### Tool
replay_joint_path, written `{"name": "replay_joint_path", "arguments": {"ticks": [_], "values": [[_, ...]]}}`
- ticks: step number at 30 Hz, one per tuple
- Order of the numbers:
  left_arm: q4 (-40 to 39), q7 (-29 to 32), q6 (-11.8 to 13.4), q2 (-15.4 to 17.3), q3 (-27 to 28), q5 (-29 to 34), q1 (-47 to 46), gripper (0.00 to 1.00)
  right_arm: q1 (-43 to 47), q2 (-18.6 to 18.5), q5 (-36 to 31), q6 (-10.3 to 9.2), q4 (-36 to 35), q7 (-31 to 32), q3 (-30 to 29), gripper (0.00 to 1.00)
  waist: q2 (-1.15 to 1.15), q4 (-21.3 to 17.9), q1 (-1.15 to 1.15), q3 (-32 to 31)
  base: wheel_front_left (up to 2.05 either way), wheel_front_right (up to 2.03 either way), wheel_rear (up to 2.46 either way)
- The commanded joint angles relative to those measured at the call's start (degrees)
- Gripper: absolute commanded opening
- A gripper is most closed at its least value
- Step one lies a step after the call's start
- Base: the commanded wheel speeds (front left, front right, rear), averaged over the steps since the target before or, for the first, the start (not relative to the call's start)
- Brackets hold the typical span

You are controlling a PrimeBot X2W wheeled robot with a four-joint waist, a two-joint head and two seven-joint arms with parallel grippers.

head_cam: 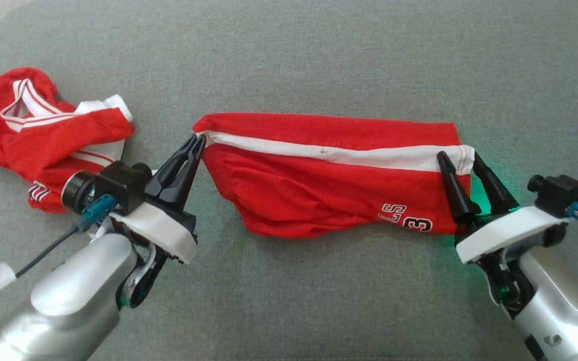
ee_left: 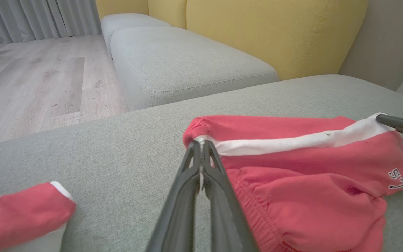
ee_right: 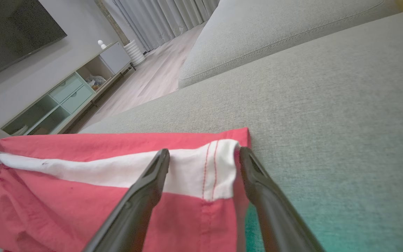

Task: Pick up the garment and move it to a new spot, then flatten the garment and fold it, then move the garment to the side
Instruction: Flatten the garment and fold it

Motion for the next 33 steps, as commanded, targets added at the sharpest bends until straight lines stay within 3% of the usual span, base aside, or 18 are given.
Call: {"name": "replay_joint_path", "arguments": {"ticks": [1, 7, 12, 17, 22, 25, 30, 33], "values": [[-0.91, -0.47, 0.12, 1.69, 3.04, 0.56, -3.19, 0.0, -1.1, -1.38, 0.59, -0.04, -1.27, -0.22, 1.25, 1.0, 0.0, 0.06, 0.0, 0.13, 0.0, 0.0, 0.0], [-0.78, -0.68, 0.08, 1.57, 3.09, 0.5, -3.46, 0.0, -1.93, -1.95, 1.08, -0.04, -2.14, -0.22, 2.11, 0.97, 0.0, 0.21, 0.0, 0.37, 0.0, 0.0, 0.0], [-0.66, -0.85, 0.02, 1.45, 3.14, 0.33, -3.53, 0.0, -2.12, -2.18, 1.38, -0.04, -2.76, -0.22, 2.4, 0.0, 0.0, 0.18, 0.0, 0.47, 0.0, 0.0, 0.0], [-1.02, -1.19, 0.03, 1.56, 3.52, 0.46, -4.11, 0.0, -3.25, -2.69, 1.55, -0.04, -3.97, -0.22, 2.34, 0.0, 0.0, -0.08, 0.0, 0.56, 0.0, 0.0, 0.0], [-3.55, -2.02, -0.97, 2.07, 4.59, 3.05, -8.76, 0.0, -6.26, -4.67, -1.57, -0.04, -8.83, -0.22, -5.21, 0.0, 0.0, -0.8, 0.0, 1.45, 0.0, 0.0, 0.0], [-4.12, -1.73, -2.03, 1.82, 4.86, 6.45, -15.93, 0.0, -10.87, -8.11, -4.07, -0.04, -10.74, -0.22, -8.31, 0.0, 0.0, -1.56, 0.0, 2.5, 0.0, 0.0, 0.0], [0.39, -2.07, -4.85, -2.92, 5.95, 12.31, -32.65, 0.0, -25.58, -15.14, -7.14, -0.04, -9.9, -0.22, -10.43, 0.0, 0.0, -3.09, 0.0, 5.27, 0.0, 0.0, 0.0], [5.15, -2.91, -4.88, -6.83, 7.99, 15.96, -42.67, 0.0, -35.84, -17.77, -7.86, -0.04, -8.69, -0.22, -11.24, 0.0, 0.0, -4.19, 0.0, 7.4, 0.0, 0.0, 0.0]]}}
